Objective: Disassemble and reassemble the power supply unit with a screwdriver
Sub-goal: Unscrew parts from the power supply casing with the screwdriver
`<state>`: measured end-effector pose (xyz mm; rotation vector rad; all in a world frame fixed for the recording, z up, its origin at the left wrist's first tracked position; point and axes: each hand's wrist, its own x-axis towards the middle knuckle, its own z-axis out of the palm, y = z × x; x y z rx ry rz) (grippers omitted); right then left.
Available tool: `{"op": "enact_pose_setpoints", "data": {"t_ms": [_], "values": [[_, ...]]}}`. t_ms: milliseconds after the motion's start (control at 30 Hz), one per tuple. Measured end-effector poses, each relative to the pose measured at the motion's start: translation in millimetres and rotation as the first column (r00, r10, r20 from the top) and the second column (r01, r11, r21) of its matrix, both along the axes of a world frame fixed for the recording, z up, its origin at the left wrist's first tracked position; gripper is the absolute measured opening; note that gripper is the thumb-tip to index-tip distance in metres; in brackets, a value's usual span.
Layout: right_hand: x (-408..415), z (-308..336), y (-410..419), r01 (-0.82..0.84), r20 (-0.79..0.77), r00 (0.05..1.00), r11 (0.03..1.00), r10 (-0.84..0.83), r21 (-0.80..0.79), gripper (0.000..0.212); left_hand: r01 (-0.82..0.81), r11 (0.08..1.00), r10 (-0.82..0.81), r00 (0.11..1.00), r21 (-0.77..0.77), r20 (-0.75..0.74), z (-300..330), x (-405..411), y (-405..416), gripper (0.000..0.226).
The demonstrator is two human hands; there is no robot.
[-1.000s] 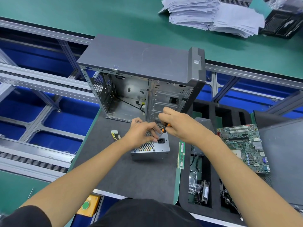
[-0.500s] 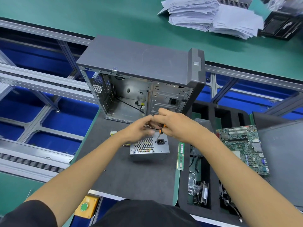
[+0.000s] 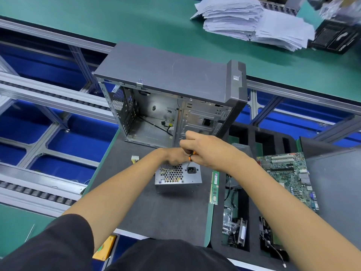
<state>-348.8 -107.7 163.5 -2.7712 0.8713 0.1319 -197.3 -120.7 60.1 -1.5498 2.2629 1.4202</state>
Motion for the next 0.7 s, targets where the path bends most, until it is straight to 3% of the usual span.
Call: {"op": "enact_pose_setpoints", "data": {"t_ms": [333, 567, 700], "values": [[-2.2, -2.9, -4.2, -0.021, 0.022, 1.0, 1.0, 0.022, -0.012, 0.021, -0.16, 0.986, 0.167, 0.974, 0.056, -0.154, -19.0, 5.5, 0.4, 0.045], [-0.3, -5.7, -8.8, -0.005, -0.011, 1.0, 0.993, 0.004, -0.12, 0.023, -0.156, 0.988, 0.157, 0.982, 0.023, -0.105, -22.0, 5.3, 2.5, 0.035], [-0.1, -5.9, -11.4, -0.013, 0.017, 1.0, 1.0, 0.013, -0.011, 0.027, -0.19, 0.981, 0.192, 0.967, 0.031, -0.168, -24.3, 5.0, 1.2, 0.035]]}}
